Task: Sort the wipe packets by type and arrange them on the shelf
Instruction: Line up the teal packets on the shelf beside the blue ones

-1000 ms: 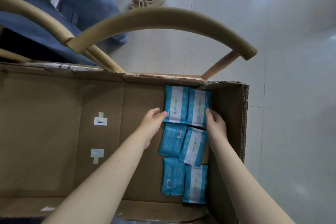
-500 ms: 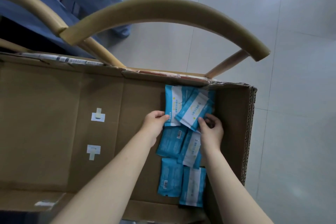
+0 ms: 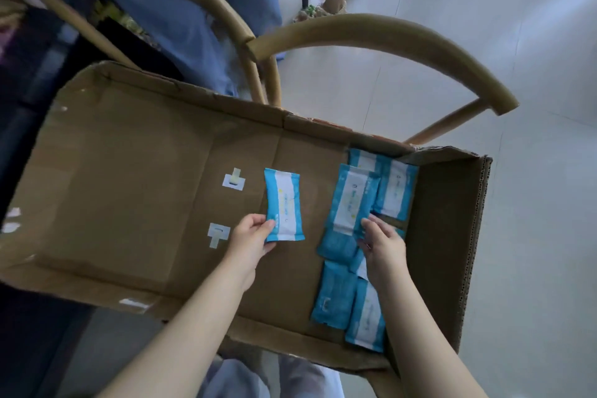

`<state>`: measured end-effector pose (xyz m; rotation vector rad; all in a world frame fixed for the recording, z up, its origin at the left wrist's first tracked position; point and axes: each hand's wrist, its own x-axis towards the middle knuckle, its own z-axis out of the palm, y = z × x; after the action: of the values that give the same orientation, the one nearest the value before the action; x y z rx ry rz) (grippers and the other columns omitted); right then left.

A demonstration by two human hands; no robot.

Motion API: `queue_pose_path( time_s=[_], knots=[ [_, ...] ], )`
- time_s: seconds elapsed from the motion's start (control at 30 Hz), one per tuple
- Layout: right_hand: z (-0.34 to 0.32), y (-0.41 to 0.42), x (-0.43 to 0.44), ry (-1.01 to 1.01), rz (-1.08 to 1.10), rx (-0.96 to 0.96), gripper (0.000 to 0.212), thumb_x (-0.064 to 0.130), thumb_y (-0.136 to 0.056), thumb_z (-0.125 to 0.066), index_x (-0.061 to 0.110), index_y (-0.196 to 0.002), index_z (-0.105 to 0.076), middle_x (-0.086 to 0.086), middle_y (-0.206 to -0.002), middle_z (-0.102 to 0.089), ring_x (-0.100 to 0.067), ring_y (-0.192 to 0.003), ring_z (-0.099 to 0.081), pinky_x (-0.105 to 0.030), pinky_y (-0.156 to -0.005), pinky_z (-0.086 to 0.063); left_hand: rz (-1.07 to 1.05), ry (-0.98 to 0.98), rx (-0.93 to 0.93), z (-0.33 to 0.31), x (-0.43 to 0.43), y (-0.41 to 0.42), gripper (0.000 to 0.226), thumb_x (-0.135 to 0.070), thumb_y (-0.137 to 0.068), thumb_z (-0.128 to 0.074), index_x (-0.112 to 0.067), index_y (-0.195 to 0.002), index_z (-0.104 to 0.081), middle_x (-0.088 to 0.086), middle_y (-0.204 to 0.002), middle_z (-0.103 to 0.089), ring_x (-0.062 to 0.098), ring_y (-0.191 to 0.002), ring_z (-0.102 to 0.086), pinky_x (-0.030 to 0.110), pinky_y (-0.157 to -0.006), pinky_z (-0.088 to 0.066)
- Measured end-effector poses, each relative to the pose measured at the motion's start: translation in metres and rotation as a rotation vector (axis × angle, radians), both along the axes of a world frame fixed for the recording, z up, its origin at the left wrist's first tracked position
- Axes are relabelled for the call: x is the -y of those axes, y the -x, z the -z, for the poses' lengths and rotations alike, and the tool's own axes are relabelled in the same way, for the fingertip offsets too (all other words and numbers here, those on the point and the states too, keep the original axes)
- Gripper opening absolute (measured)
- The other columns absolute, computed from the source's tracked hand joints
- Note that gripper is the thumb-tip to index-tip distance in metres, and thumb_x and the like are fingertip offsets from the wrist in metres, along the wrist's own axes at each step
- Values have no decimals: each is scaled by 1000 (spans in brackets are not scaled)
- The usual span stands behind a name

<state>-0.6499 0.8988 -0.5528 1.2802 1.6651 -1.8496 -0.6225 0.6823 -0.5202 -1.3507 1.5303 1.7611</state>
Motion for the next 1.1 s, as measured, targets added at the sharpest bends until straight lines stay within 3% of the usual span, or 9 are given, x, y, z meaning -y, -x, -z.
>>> queue_pose_path(
  time_s=[0.07, 0.17, 0.23, 0.43, 0.53, 0.63, 0.73, 0.93, 1.1],
  knots=[
    [-24, -16, 21, 109, 33, -37, 15, 13, -96, -62, 11, -110, -65, -8, -107, -67, -15, -93, -64, -33, -91, -53, -75, -30, -32, -18, 25, -26, 11, -15, -96, -60, -16, -107, -59, 2, -112, -66, 15, -106, -64, 34, -90, -55],
    [-70, -42, 61, 280, 60, -88, 15, 17, -96, -60, 8, -107, -65, -14, -112, -69, -26, -105, -66, -40, -98, -52, -182, -65, -133, -59, 66, -70, 7, -9, -98, -56, -13, -102, -58, 11, -113, -68, 22, -106, -65, 41, -94, -52],
    [-113, -60, 94, 338, 14, -134, 12, 20, -99, -56, 11, -102, -64, -14, -107, -69, -25, -100, -67, -38, -88, -54, -250, -72, -204, -98, 96, -102, 9, -6, -99, -53, -13, -103, -58, 13, -112, -68, 25, -103, -65, 44, -96, -51],
    [-245, -133, 206, 515, -148, -282, 14, 20, -100, -53, 10, -106, -60, -10, -99, -74, -15, -76, -73, -27, -57, -60, -529, -50, -434, -230, 189, -212, 16, -10, -102, -46, -19, -101, -59, 9, -96, -70, 22, -79, -67, 38, -73, -55],
    [-300, -170, 265, 695, -283, -327, 31, 9, -86, -62, 6, -117, -57, -13, -104, -75, -17, -78, -74, -26, -62, -60, -674, -70, -570, -285, 232, -270, 19, -15, -101, -45, -19, -103, -64, 8, -94, -75, 19, -77, -72, 32, -59, -59],
    [-345, -195, 319, 789, -474, -366, 51, 0, -81, -63, -1, -129, -51, -20, -121, -69, -26, -100, -72, -30, -75, -61, -805, -40, -656, -328, 265, -314, 20, -21, -100, -45, -20, -106, -64, 7, -98, -75, 18, -79, -72, 32, -58, -59],
    [-386, -207, 367, 824, -610, -403, 46, 1, -81, -62, -5, -125, -54, -21, -121, -68, -27, -101, -71, -33, -78, -61, -876, 30, -747, -367, 294, -341, 21, -28, -102, -44, -21, -103, -64, 2, -94, -77, 14, -76, -73, 30, -54, -57],
    [-442, -216, 449, 791, -849, -488, 32, 11, -84, -64, 5, -115, -61, -12, -114, -73, -24, -106, -70, -39, -93, -54, -985, 109, -902, -414, 347, -380, 38, -39, -95, -53, -10, -117, -62, 9, -110, -74, 19, -96, -73, 31, -70, -61],
    [-468, -206, 522, 654, -1056, -637, 31, 25, -89, -67, 16, -119, -65, -4, -114, -74, -19, -104, -69, -32, -78, -56, -968, 217, -1082, -435, 390, -401, 82, -34, -58, -92, -3, -126, -58, 15, -122, -68, 27, -113, -66, 37, -88, -57]
  ],
)
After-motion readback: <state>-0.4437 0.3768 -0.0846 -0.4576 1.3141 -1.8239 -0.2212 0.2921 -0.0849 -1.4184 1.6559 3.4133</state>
